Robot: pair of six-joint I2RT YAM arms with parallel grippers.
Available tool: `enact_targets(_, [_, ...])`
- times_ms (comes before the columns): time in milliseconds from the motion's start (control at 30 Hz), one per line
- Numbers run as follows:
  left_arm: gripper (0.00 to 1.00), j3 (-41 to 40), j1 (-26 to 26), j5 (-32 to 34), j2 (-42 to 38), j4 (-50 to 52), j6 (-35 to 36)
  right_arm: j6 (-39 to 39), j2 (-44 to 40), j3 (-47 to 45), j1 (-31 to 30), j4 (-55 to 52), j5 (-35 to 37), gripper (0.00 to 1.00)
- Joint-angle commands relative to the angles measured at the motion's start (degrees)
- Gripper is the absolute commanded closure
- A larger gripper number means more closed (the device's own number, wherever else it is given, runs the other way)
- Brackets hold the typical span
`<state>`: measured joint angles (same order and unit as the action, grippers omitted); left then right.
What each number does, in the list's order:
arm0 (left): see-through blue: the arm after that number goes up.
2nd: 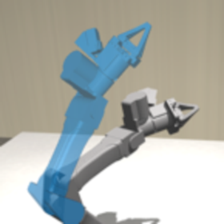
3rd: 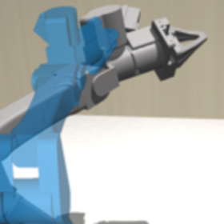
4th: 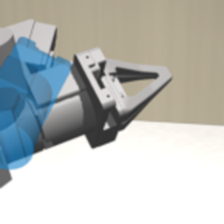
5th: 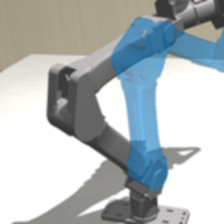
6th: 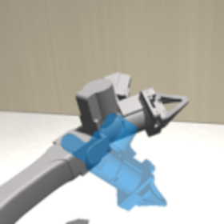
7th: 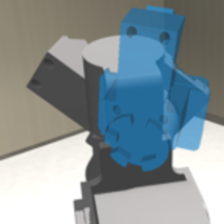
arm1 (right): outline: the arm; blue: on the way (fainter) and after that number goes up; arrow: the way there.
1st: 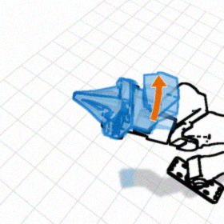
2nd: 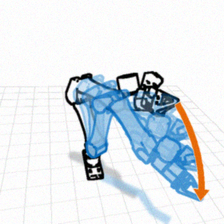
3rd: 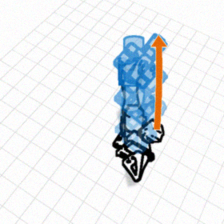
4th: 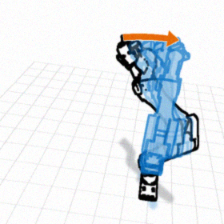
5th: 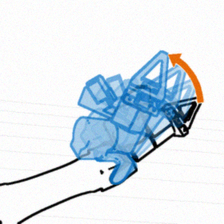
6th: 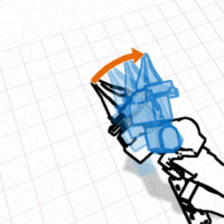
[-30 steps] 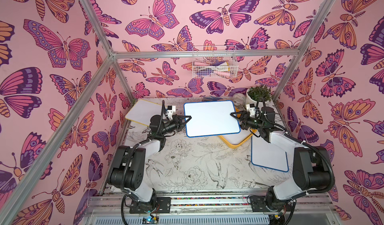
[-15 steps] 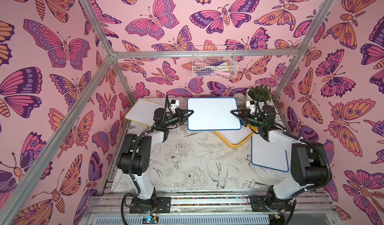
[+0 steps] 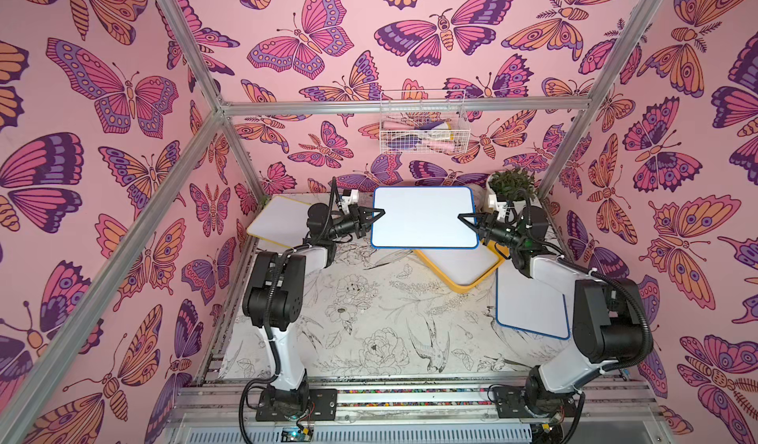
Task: Put the whiteboard into the storage box
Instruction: Pick up the whiteboard at the center of the board, then place the whiteboard in the storage box.
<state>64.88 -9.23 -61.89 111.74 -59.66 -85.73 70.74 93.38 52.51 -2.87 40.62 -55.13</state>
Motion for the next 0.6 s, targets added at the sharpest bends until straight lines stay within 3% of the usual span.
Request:
enact_targets(0, [0.71, 3.19, 0.53, -1.43, -0.11, 0.83, 4.71, -0.78, -1.93, 0.97, 0.41, 0.75, 1.43, 0.97])
enact_targets(67, [0.58, 3.88, 0.70, -1.22, -1.26, 5.69, 7.70, -0.38, -2.65, 0.54, 0.50, 0.51, 2.49, 0.99])
enact_targets(200, [0.48, 3.51, 2.09, 0.54, -5.29, 17.44, 15.16, 1.33, -5.41, -1.34, 0.85, 1.13, 5.39, 1.00])
enact_targets(300, [0.41, 2.43, 3.57, 4.03, -9.83, 31.61, 23.72, 2.69, -7.79, -3.59, 1.25, 1.38, 8.82, 1.00])
enact_targets(433, [0.32, 1.62, 4.06, 12.90, -17.70, 53.94, 38.57, 6.17, -10.93, -7.95, 1.73, 2.83, 14.81, 1.00])
enact_targets(567, [0.25, 0.69, 3.98, 22.17, -23.39, 68.48, 45.87, 11.58, -13.83, -13.43, 1.67, 7.19, 23.08, 1.00])
